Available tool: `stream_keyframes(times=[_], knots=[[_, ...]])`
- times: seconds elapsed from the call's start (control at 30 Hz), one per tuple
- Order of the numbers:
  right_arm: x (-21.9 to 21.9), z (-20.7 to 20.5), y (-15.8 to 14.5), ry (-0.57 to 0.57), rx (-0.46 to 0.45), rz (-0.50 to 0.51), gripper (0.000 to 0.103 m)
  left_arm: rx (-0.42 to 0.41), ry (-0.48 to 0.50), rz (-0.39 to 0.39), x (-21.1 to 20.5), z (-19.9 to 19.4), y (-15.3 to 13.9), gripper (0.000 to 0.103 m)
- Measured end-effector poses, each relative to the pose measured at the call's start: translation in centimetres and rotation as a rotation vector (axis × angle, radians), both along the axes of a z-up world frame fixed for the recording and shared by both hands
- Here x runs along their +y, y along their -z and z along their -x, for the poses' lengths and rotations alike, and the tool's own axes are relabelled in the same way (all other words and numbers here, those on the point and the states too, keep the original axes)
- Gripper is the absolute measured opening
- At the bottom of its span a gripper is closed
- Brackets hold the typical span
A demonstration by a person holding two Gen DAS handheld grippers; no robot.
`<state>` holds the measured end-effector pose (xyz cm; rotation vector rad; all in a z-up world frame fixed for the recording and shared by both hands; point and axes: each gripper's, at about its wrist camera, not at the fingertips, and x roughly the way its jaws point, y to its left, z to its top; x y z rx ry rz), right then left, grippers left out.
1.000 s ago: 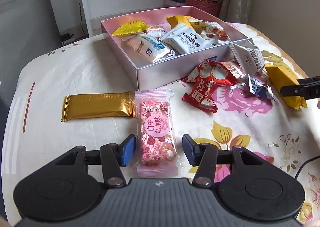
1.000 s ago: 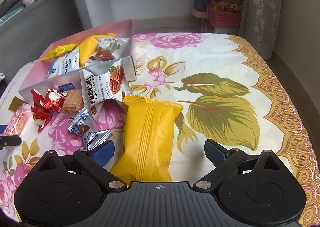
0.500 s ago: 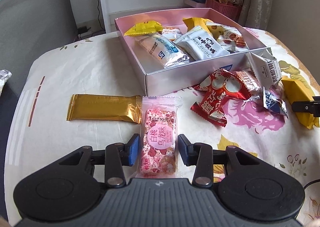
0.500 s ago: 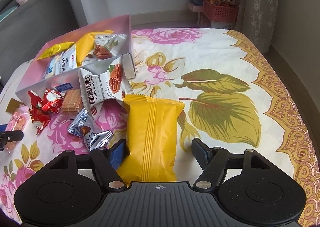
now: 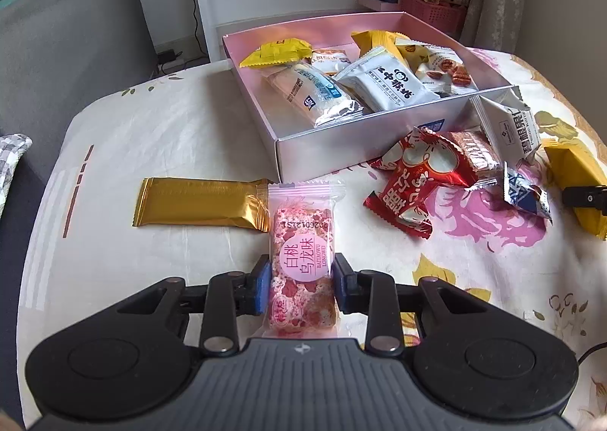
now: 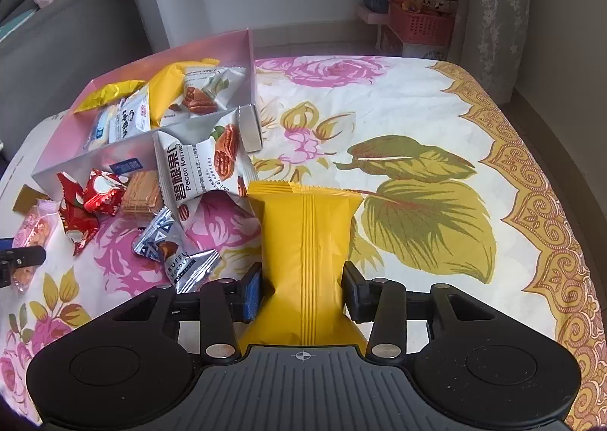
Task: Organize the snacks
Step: 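Grasp the pink nougat packet with the left tool while the right tool grasps the large yellow pastry packet, then carry both packets into the pink box and open both tools to release them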
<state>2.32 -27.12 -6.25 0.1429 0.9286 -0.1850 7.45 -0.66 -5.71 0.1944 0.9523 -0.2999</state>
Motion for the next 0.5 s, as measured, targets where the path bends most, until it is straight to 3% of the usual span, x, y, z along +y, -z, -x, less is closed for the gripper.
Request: stream_keyframes(times=[0.5], knots=[[-1.4, 0.6, -2.8, 0.047, -0.059, -0.074, 0.04, -0.023, -0.065, 0.069, 1.2, 0.0, -2.6, 0.029]])
